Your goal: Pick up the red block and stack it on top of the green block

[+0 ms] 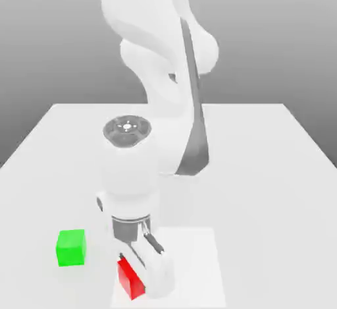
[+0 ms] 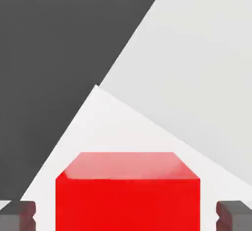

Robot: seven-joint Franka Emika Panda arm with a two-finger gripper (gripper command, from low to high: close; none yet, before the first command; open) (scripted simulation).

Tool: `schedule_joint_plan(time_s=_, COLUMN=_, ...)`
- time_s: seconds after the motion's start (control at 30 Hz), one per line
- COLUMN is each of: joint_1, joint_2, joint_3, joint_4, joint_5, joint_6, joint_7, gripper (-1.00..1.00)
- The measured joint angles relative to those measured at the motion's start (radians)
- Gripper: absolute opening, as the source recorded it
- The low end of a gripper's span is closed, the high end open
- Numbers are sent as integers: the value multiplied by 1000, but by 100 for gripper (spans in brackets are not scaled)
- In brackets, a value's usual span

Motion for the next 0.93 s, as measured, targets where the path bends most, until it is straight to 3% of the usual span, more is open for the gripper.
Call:
schedule_joint_plan(time_s=0.13, joint_1=-1, joint_2=-4, joint_3=2, joint_4=-1, joint_5=0, joint_6=-2, joint_7=0, gripper=-100)
schedule_joint_plan(time_s=0.3, joint_1=-24, joint_2=-162, joint_3=36, joint_4=-26, joint_5=62, joint_6=-134, joint_7=-43, gripper=-100)
schedule_joint_plan(time_s=0.6, joint_1=-215, joint_2=-343, joint_3=-91, joint_4=-124, joint_5=122, joint_6=-216, joint_7=385, gripper=-100)
schedule_joint_plan(time_s=0.7, joint_1=-294, joint_2=-319, joint_3=-90, joint_4=-139, joint_5=122, joint_6=-176, joint_7=470, gripper=-100)
schedule_joint_plan(time_s=0.8, joint_1=-264, joint_2=-226, joint_3=-80, joint_4=-136, joint_5=114, joint_6=-84, joint_7=486, gripper=-100)
schedule_joint_plan(time_s=0.83, joint_1=-263, joint_2=-193, joint_3=-79, joint_4=-136, joint_5=113, joint_6=-53, joint_7=488, gripper=100)
schedule_joint_plan(time_s=0.93, joint_1=-263, joint_2=-193, joint_3=-79, joint_4=-136, joint_5=113, joint_6=-53, joint_7=488, gripper=100)
